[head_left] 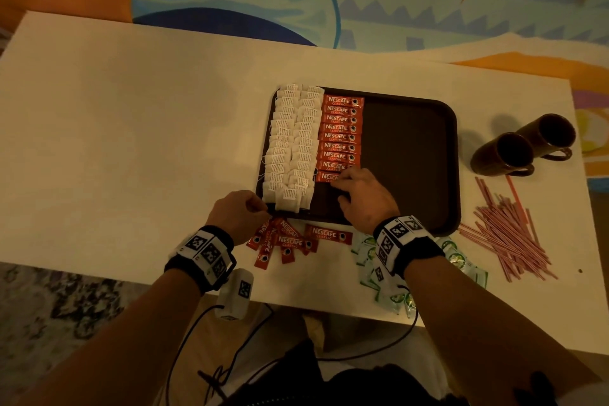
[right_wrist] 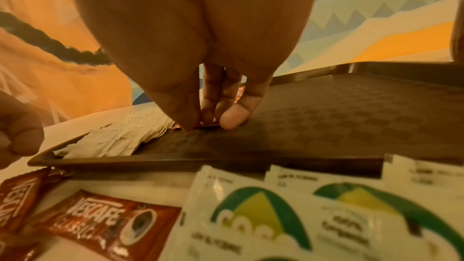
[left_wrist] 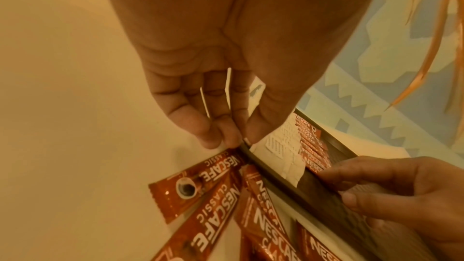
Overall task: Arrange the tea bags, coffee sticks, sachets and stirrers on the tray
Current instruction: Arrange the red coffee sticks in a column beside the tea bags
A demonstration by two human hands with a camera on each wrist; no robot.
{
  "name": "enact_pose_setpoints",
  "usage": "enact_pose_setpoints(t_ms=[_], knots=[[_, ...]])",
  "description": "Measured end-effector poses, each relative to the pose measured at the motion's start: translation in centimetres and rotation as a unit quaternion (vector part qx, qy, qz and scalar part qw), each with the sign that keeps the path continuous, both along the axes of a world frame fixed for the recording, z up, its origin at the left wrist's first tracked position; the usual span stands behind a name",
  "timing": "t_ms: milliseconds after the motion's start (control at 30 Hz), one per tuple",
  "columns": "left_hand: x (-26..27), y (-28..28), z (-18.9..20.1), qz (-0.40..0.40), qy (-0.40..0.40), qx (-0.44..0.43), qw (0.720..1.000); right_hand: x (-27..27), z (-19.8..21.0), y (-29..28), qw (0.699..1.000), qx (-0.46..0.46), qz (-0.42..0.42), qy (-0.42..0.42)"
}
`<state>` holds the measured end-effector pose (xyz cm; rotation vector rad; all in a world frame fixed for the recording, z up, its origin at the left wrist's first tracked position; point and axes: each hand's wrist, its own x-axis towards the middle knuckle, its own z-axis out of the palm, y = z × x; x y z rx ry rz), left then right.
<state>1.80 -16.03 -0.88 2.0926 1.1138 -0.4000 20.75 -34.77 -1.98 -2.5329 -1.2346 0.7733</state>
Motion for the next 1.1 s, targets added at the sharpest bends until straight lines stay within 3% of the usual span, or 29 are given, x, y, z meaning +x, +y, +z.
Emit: enact_pose_setpoints(t_ms=[633,900,1100], knots=[[-0.9,-0.6,0.3,-0.006,-0.007,-0.010,1.000,-0.5,0.0,0.1,1.000,-0.005,-0.017,0.014],[-1.9,-0.7,0.7,-0.012,-0.002,0.002,1.000,-2.2,1.7,0.2,0.995,0.072,-0.068,0.013],[-1.9,-1.7,0.5,-0.023,0.048,-0.022,0.998,-5.6,3.4,-0.3,0.999,-0.013,-0.001,0.049]])
